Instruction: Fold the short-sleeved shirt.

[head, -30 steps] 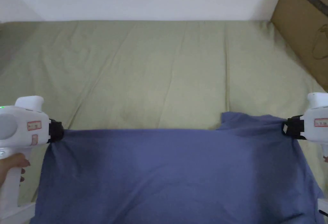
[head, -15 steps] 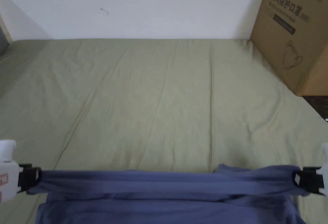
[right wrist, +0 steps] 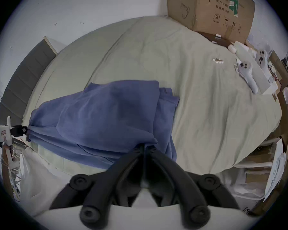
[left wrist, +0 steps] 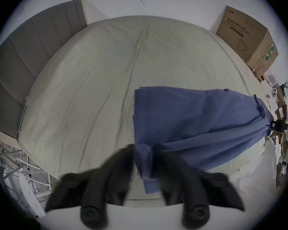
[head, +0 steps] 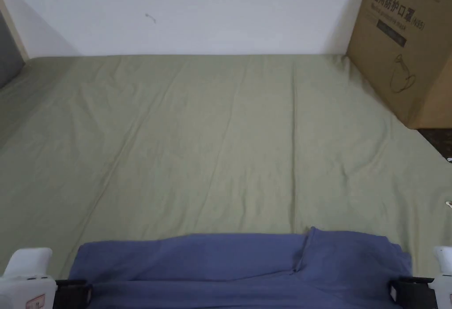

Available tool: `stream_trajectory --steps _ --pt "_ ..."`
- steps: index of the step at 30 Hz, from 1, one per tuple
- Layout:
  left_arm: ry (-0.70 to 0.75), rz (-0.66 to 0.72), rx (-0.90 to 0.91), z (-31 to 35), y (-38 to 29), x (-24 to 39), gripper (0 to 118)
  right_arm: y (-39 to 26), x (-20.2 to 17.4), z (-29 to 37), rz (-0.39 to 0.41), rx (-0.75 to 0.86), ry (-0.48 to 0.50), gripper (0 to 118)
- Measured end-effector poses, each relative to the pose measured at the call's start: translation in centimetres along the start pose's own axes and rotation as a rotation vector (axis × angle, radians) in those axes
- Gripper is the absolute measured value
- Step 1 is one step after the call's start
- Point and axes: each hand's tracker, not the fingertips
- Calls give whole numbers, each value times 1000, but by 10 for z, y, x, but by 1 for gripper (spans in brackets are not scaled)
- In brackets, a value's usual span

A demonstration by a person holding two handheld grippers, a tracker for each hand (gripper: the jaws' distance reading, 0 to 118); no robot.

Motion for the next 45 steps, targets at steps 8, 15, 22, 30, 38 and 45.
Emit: stream_trajectory --steps 8,15,22,30,38,45 --pt "-185 107 159 39 23 13 112 34 -46 24 72 123 -19 85" --pt "-324 244 137 28 10 8 0 37 -107 -5 31 151 75 0" --pt "-338 414 129 21 -14 -43 9 25 -169 -20 68 133 146 0" --pt "-472 642 32 -23 -48 -75 115 21 -211 -28 144 90 184 0" --pt "-635 766 20 -47 -39 -57 117 15 -219 -38 134 30 193 0" --pt "-627 784 -49 -68 -32 -45 10 14 -210 -44 93 -3 183 0"
